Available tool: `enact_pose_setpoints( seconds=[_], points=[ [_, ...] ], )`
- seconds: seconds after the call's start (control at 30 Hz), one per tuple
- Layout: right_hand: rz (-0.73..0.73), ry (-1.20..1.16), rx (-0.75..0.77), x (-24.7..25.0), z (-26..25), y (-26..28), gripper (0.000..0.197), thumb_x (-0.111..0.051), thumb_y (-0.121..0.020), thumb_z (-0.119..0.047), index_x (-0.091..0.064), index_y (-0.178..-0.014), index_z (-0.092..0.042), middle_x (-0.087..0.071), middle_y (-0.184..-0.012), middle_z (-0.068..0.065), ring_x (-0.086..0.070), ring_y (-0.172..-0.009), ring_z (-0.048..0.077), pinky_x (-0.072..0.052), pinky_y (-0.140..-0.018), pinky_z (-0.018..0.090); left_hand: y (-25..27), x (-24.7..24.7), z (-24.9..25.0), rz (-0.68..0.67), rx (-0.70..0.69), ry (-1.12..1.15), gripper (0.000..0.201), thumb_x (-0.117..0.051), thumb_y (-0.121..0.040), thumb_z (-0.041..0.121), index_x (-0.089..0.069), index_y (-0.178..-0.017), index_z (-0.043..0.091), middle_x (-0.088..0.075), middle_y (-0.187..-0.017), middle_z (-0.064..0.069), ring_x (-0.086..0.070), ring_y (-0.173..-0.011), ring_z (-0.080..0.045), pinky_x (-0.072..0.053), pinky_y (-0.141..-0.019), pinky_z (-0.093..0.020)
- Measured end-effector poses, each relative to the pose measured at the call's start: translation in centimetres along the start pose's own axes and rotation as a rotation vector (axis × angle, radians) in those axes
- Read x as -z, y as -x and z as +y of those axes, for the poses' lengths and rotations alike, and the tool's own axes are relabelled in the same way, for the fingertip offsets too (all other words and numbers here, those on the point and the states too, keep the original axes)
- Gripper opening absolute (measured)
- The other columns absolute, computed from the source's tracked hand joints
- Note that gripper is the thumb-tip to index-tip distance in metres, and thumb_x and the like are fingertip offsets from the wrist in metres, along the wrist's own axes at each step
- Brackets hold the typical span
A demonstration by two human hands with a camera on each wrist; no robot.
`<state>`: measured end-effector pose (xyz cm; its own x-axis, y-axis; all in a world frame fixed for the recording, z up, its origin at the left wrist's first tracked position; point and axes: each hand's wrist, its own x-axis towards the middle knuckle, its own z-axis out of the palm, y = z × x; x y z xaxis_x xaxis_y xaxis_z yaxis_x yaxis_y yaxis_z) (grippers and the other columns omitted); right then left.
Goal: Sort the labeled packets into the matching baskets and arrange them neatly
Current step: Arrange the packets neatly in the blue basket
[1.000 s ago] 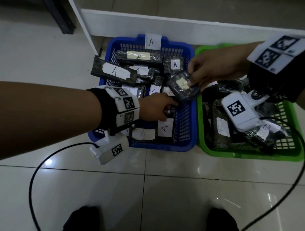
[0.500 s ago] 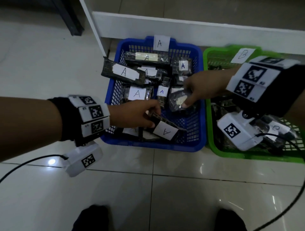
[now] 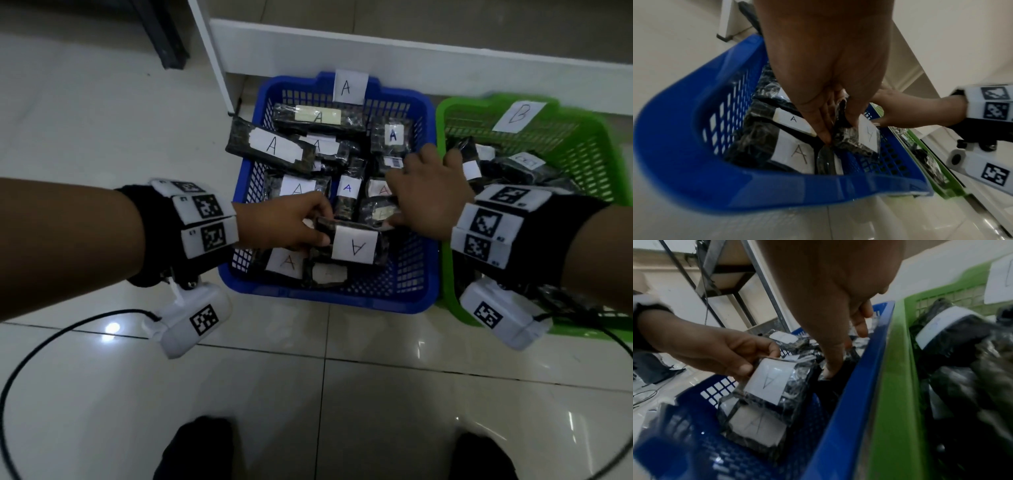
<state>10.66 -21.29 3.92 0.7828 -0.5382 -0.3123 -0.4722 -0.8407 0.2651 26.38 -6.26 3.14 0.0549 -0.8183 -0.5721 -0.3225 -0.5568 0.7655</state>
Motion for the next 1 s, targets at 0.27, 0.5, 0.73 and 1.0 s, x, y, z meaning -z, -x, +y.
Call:
enact_pose_setpoints(
  seconds=[0.27, 0.5, 0.73, 1.0],
  points=[
    [-0.109, -0.733, 0.179, 5.8, 0.9, -0.5, 0.024, -0.057, -0.09, -0.034, -0.062, -0.102, -0.013, -0.063, -0.095, -0.004, -0.057, -0.083, 0.011, -0.04, -0.064, 0.015, -0.3, 0.7, 1.5, -0.008, -0.022, 0.223, 0.025, -0.056, -0.088, -0.002, -0.047, -0.107, 0.01, -0.058, -0.113, -0.014, -0.063, -0.084, -0.014, -0.058, -0.078, -0.026],
    [-0.537, -0.394, 0.343, 5.0, -0.4, 0.3, 0.056, -0.067, -0.083, -0.039, -0.041, -0.131, -0.03, -0.053, -0.091, -0.009, -0.05, -0.074, 0.009, -0.041, -0.068, 0.028, -0.4, -0.6, 1.7, 0.019, -0.095, -0.307, 0.028, -0.064, -0.087, 0.029, -0.049, -0.106, 0.015, -0.062, -0.096, 0.002, -0.062, -0.083, -0.009, -0.052, -0.069, -0.018],
    [-0.558, -0.681, 0.105, 5.5, 3.4, -0.8, 0.045, -0.07, -0.081, -0.013, -0.046, -0.118, -0.024, -0.069, -0.075, 0.01, -0.061, -0.053, 0.016, -0.044, -0.05, 0.028, 0.1, -1.9, -0.3, -0.128, -0.152, -1.091, 0.038, -0.061, -0.086, 0.042, -0.054, -0.116, 0.021, -0.061, -0.112, 0.001, -0.058, -0.102, -0.018, -0.047, -0.092, -0.037],
    [-0.543, -1.017, -0.044, 5.4, 4.9, -1.1, 0.033, -0.06, -0.086, -0.006, -0.048, -0.116, -0.011, -0.07, -0.096, 0.019, -0.069, -0.079, 0.034, -0.048, -0.061, 0.034, -1.7, -2.9, 0.7, 0.103, -0.112, -0.556, 0.026, -0.064, -0.087, 0.022, -0.058, -0.11, 0.011, -0.063, -0.11, -0.003, -0.053, -0.091, -0.01, -0.039, -0.073, -0.017]
  ],
)
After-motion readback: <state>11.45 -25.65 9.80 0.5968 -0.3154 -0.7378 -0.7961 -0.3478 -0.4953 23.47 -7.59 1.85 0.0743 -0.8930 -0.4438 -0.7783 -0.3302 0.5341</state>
